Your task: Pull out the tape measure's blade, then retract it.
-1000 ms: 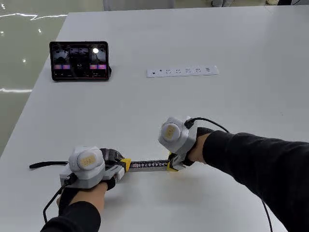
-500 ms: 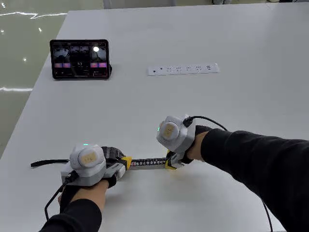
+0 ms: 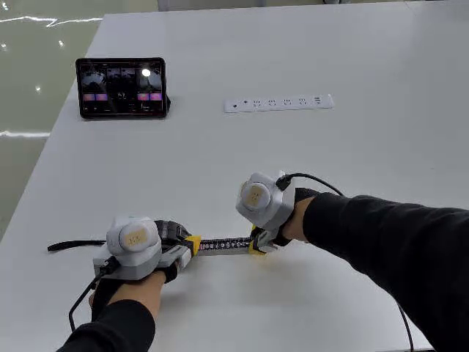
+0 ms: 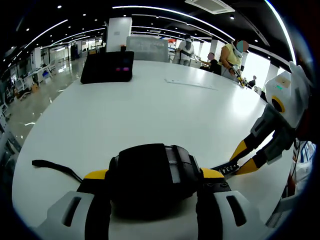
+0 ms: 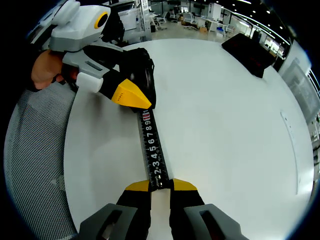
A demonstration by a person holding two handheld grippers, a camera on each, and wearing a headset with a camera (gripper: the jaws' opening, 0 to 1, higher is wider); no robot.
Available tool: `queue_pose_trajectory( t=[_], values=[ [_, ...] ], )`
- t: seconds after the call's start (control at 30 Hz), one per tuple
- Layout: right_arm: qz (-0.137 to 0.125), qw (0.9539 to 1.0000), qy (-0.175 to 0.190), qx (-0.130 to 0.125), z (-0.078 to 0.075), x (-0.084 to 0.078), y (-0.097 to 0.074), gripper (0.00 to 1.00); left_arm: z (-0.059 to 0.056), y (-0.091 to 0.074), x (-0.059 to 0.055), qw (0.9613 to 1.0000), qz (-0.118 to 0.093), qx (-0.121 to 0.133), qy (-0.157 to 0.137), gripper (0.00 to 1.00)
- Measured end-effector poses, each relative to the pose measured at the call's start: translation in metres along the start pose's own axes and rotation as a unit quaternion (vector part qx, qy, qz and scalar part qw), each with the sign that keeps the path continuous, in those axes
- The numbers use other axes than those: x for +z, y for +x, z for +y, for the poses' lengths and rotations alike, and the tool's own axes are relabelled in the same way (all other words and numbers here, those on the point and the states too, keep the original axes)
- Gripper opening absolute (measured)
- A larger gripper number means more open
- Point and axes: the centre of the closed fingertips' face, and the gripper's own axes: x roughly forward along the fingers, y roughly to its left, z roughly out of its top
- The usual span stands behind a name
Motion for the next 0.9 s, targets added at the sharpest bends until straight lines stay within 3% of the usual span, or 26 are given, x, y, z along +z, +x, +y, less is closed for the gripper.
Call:
queue_pose_trajectory(
  t=[0.9],
  values=[
    [-0.011, 0.9999, -0.006, 0.001, 0.0032, 0.0088, 0.0027, 0.09, 0.0000, -0.0008, -0.0004, 0.9999, 0.003, -0.015, -0.004, 0.65]
  ],
)
